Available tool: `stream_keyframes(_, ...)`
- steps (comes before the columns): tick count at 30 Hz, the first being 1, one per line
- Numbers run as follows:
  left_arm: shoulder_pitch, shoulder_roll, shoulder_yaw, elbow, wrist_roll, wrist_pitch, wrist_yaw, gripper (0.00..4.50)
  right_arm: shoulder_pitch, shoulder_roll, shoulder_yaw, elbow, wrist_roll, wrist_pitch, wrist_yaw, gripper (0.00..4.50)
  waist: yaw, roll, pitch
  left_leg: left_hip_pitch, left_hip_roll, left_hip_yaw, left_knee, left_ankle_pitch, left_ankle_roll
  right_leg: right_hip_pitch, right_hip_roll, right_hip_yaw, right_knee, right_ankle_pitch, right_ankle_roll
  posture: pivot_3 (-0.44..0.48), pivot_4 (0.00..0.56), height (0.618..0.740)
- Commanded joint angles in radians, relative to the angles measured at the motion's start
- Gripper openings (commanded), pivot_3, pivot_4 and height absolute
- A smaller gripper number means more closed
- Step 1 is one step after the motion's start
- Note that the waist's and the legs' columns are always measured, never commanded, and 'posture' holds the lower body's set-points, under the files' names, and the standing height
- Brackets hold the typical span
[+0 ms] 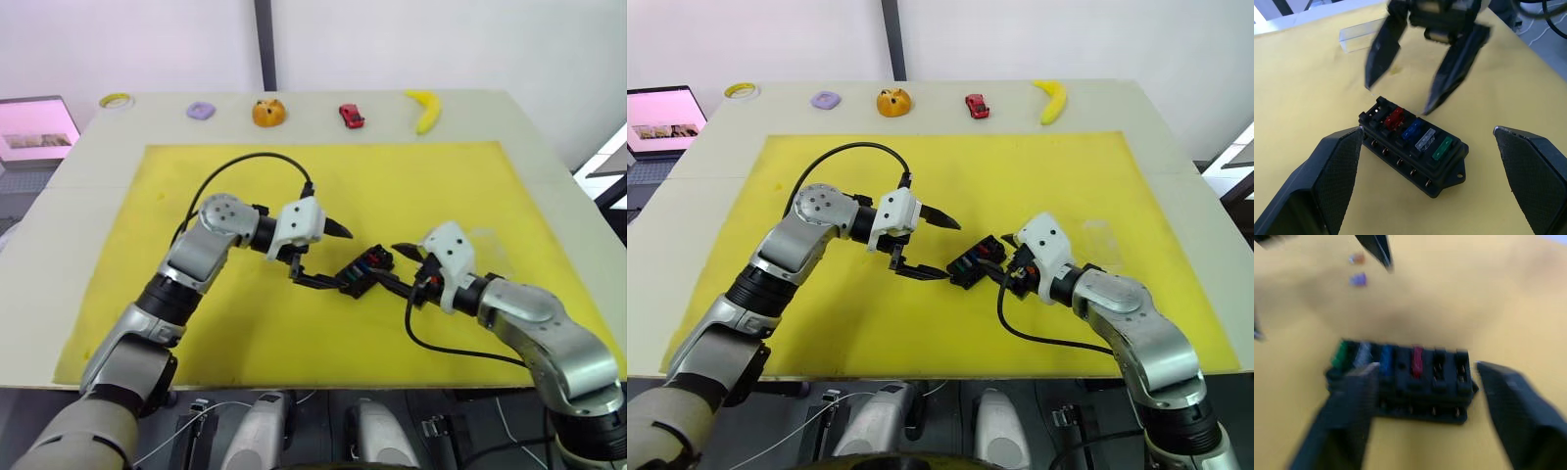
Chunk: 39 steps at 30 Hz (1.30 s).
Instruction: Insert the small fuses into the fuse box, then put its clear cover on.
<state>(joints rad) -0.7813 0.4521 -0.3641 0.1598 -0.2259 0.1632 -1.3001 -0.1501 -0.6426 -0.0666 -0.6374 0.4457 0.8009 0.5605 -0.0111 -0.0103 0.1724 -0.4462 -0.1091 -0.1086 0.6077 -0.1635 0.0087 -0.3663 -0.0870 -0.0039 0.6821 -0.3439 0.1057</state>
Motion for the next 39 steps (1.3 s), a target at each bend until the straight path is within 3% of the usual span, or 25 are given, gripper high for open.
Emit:
stream_keyframes(1,-0.008,0.004,0.036,-0.007,0.001,-0.020,0.005,4.50,-0.025,-0.018,-0.049,-0.080,0.044,0.015,0.001,3.86,0.001,0.000,0.000,0.000,0.000,0.000,0.000,0.000,0.000,0.000,0.000,0.000,0.000,0.000,0.000,0.000,0.150,0.735)
stream_keyframes(9,-0.010,-0.013,0.034,0.000,0.000,-0.026,0.013,4.50,-0.048,0.056,-0.026,-0.047,0.084,0.012,-0.039,3.86,0.000,0.000,0.000,0.000,0.000,0.000,0.000,0.000,0.000,0.000,0.000,0.000,0.000,0.000,0.000,0.000,0.150,0.735)
stream_keyframes(12,-0.012,-0.015,0.035,0.003,0.001,-0.028,0.012,4.50,-0.048,0.119,-0.037,0.011,0.109,-0.012,-0.043,3.03,0.000,0.000,0.000,0.000,0.000,0.000,0.000,0.000,0.000,0.000,0.000,0.000,0.000,0.000,0.000,0.000,0.150,0.735)
stream_keyframes(18,-0.014,-0.014,0.034,0.007,0.003,-0.031,0.010,4.50,-0.058,0.153,-0.016,0.108,0.096,-0.031,-0.048,0.03,0.000,0.000,0.000,0.000,0.000,0.000,0.000,0.000,0.000,0.000,0.000,0.000,0.000,0.000,0.000,0.000,0.150,0.735)
stream_keyframes(39,-0.020,-0.010,0.037,0.009,0.004,-0.028,0.009,4.50,-0.024,0.143,0.064,0.150,0.032,0.010,-0.097,0.03,0.000,0.000,0.000,0.000,0.000,0.000,0.000,0.000,0.000,-0.001,0.000,0.000,0.000,0.000,0.000,0.000,0.150,0.735)
